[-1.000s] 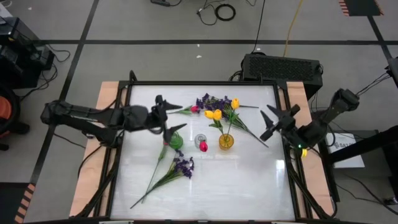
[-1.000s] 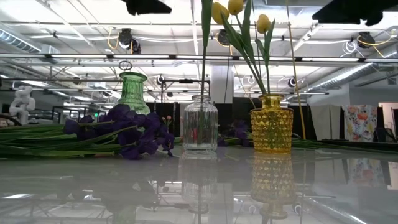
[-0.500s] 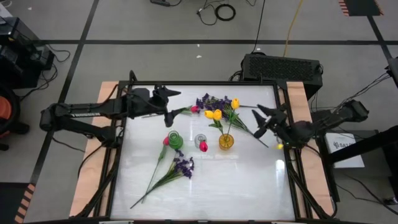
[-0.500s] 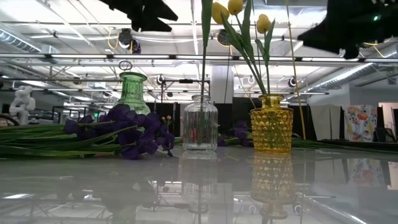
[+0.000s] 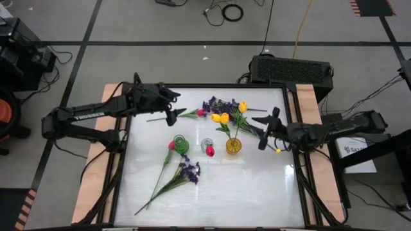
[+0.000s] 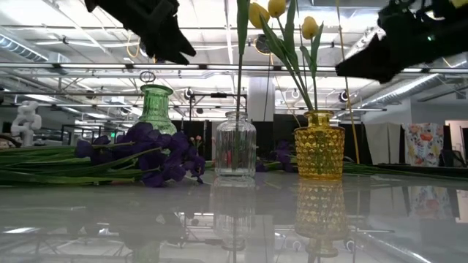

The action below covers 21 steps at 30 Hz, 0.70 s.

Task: Sort flowers into vase by color
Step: Put the top red tulip into the transparent vase

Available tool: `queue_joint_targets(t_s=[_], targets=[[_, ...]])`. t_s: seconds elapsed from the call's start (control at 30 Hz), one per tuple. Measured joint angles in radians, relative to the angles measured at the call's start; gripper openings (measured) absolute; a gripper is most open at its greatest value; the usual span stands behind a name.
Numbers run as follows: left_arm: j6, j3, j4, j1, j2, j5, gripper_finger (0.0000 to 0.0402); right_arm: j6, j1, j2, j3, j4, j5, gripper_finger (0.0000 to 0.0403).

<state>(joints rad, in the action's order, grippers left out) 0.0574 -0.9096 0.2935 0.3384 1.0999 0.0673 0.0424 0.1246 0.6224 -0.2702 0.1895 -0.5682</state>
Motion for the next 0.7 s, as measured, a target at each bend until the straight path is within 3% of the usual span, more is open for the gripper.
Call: queue_joint_targets(t_s=[0.27, 0.47, 0.7], targets=[[0.037, 0.0, 0.006, 0.139, 0.136, -0.09, 0.0352, -0.158, -0.154, 0.0, -0.212, -0.292, 0.072, 0.0155], [0.077, 0.001, 0.005, 0.196, 0.236, -0.109, 0.0351, -0.128, -0.26, 0.006, -0.218, -0.424, 0.254, 0.0155], [0.083, 0.001, 0.119, 0.188, 0.266, 0.164, 0.032, -0.057, -0.298, 0.009, -0.144, -0.341, 0.286, 0.0155]])
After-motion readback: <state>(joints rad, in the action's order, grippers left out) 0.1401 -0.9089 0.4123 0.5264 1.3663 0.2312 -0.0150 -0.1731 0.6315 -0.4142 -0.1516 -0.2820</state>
